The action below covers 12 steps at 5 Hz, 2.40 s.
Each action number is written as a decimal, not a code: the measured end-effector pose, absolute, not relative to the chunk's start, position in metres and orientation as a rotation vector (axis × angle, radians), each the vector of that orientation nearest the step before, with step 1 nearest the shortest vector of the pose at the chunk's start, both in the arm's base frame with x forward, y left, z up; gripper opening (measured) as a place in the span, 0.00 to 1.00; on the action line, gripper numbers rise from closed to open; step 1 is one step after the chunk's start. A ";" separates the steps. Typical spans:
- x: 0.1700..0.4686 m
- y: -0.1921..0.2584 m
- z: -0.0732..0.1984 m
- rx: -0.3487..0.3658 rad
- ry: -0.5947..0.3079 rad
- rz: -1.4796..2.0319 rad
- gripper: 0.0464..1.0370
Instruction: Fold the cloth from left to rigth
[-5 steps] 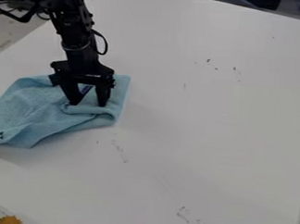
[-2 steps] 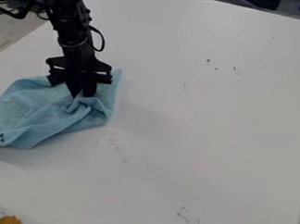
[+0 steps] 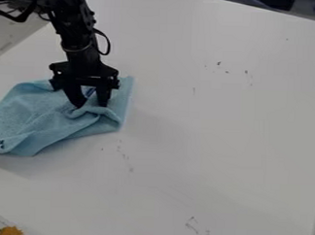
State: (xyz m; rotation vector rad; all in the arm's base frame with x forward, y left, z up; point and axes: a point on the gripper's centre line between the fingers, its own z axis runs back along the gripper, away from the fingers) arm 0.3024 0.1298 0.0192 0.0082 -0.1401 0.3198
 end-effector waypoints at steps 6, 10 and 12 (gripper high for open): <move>0.301 0.131 0.037 0.021 -0.199 0.351 0.02; 0.335 0.035 0.039 0.002 -0.244 0.222 0.04; 0.355 0.011 0.013 -0.092 -0.235 0.174 0.45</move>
